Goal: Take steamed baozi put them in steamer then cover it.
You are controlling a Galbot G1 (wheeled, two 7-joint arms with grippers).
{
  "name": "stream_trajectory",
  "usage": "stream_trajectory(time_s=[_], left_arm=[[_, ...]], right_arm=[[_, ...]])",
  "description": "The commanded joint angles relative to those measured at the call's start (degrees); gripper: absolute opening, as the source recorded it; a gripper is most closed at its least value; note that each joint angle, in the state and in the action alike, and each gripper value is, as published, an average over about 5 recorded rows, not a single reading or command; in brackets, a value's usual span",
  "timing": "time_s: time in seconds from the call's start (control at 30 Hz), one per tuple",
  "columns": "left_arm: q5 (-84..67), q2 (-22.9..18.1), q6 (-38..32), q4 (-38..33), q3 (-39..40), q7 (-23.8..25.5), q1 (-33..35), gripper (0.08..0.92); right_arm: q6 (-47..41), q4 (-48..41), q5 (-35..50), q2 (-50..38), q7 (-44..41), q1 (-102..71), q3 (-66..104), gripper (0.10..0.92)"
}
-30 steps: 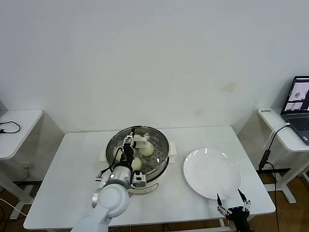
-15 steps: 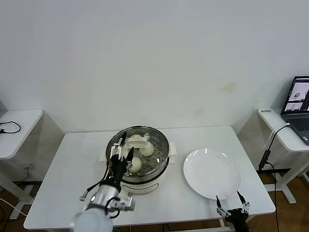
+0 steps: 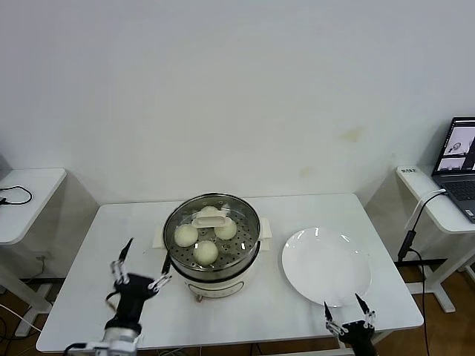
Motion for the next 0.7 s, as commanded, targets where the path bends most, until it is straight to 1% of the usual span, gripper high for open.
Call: stream_trajectory(time_s=[0.03, 0.23, 0.47, 0.7], left_arm=[[-31.80, -3.20, -15.32, 6.63, -8.42, -4.80, 12.08, 0.823], [-31.10, -4.20, -16.44, 7.78, -9.12, -4.30, 12.73, 0.823], [-30.58, -4.12, -15.73, 8.08, -9.56, -3.03, 14.29, 0.823], [-28.15, -4.48, -13.01, 7.72, -9.09, -1.82, 15.62, 0.823]], right_arm=[[-2.44, 4.58, 7.94, -5.54, -0.20, -3.57, -5.44, 0.823], [-4.46, 8.35, 10.02, -7.31, 0.83, -6.60, -5.88, 0.823], [-7.14, 10.56, 10.92, -7.77, 1.39, -7.19, -6.24, 0.823], [-9.30, 11.79, 9.66, -8.19, 2.52, -7.53, -7.17, 0.823]])
